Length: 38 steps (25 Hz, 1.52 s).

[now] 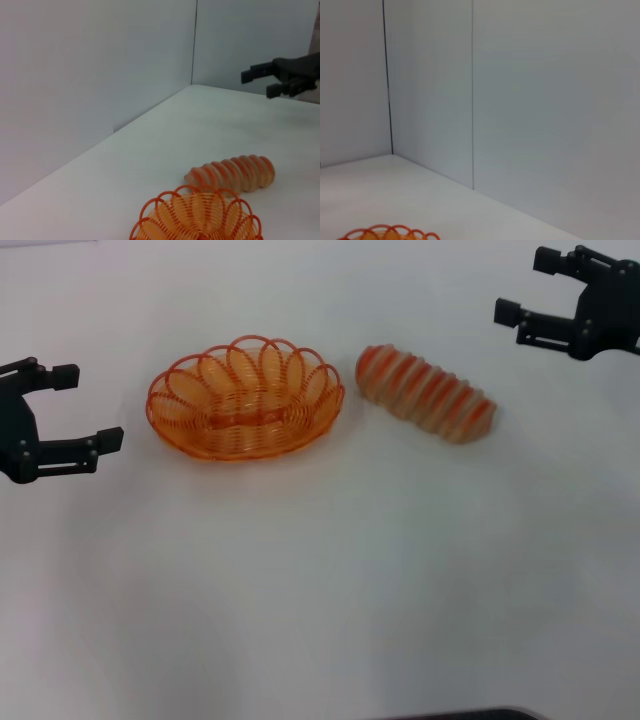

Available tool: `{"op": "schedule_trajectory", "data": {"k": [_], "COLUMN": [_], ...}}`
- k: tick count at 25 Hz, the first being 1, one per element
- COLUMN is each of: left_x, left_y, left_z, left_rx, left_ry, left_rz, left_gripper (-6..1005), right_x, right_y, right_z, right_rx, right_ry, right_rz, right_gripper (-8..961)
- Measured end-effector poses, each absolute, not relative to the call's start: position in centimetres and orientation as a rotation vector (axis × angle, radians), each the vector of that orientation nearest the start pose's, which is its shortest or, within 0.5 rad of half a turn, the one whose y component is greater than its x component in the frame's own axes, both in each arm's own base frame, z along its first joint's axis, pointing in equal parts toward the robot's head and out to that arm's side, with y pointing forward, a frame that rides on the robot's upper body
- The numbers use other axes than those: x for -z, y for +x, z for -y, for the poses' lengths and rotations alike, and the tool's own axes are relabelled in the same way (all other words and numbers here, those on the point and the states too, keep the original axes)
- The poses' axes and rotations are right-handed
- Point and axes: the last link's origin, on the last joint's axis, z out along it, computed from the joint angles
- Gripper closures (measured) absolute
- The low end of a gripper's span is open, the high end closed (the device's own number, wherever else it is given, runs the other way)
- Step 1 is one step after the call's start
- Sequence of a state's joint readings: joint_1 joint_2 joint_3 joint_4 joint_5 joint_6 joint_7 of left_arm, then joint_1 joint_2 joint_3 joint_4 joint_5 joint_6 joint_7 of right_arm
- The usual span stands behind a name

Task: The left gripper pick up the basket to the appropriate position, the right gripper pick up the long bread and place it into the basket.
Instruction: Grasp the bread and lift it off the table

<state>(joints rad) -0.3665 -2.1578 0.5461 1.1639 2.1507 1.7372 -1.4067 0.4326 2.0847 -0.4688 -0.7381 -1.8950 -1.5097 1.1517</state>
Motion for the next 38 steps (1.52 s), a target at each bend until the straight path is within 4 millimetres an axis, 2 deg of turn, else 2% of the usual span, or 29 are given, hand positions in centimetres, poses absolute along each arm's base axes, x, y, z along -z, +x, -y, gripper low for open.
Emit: {"op": "schedule_trajectory", "data": {"k": [10,18,29,38], "left_x": [-6.4,-6.2,-5.7,-5.6], "left_y": [-28.1,-28.2,-28.3,-28.3], "left_z": [-29.4,-29.4,-29.5,-29.5], "left_rx": [0.444,0.444,0.436,0.440], "left_ry": [-2.634,-2.632,-2.651,-2.653], "left_rz": [0.451,0.464,0.483,0.488], "left_gripper": [106,106,107,107], "right_x": [-10.0,-11.9,-11.2,-8.3], "right_y": [28.3,26.8,23.6,21.8], "right_z": [-33.5,-35.8,-38.8,-41.2], "right_rx": [-0.810,-0.587,-0.144,0.180], "right_ry": [-2.444,-2.578,-2.760,-2.733], "right_rz": [-0.599,-0.757,-0.816,-0.796], "right_gripper": [73,73,74,74]}}
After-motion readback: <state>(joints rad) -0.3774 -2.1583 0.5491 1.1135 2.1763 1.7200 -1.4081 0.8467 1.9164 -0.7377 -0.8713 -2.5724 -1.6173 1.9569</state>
